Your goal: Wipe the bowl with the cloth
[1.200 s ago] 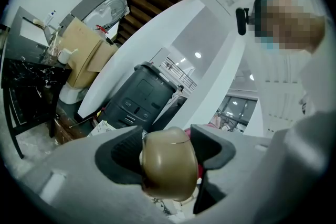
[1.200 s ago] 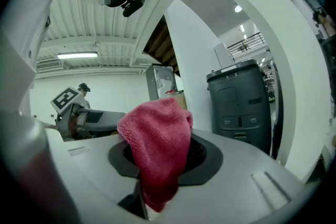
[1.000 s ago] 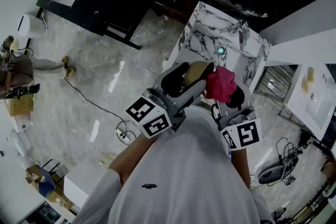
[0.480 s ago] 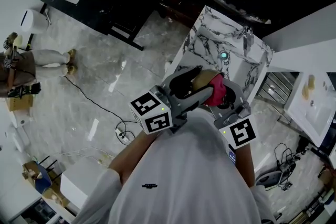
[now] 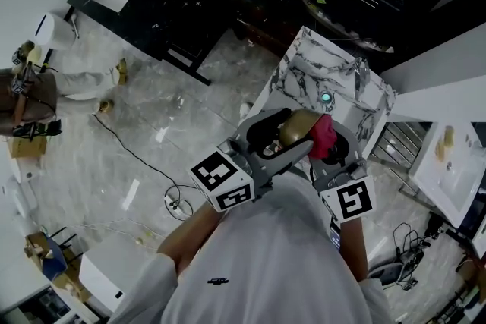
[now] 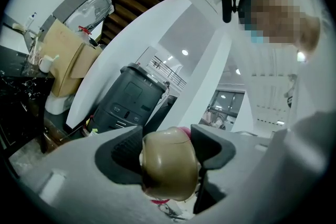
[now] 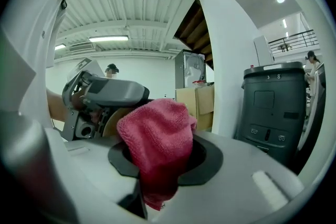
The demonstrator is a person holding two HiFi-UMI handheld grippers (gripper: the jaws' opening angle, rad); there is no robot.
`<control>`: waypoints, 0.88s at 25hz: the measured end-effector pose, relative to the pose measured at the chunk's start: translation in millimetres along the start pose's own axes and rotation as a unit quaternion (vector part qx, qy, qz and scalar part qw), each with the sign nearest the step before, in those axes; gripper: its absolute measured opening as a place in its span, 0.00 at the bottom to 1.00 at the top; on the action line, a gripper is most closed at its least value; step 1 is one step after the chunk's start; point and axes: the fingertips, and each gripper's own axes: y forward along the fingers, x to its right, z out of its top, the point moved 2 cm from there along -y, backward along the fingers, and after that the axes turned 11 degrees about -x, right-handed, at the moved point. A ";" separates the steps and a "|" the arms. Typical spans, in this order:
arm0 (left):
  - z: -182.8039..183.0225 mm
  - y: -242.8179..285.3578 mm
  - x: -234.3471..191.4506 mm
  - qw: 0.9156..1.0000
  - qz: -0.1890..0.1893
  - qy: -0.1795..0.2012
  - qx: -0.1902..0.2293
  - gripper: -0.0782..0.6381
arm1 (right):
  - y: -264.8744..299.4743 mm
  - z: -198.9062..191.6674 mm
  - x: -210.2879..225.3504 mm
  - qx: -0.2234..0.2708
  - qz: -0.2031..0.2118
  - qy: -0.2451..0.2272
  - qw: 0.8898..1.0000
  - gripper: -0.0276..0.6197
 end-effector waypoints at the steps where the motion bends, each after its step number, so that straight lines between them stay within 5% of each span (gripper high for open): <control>1: 4.6 -1.0 0.6 1.000 0.001 0.002 0.005 0.52 | -1.1 2.4 2.1 0.000 -0.004 -0.002 1.000 0.24; 8: 28.5 -2.4 -0.5 1.000 -0.005 0.011 0.020 0.52 | -3.1 16.7 5.7 0.004 -0.021 -0.045 0.999 0.24; 22: 30.8 10.3 -10.3 1.000 -0.005 0.012 0.009 0.51 | -2.4 6.6 -8.7 0.000 0.012 -0.033 0.999 0.24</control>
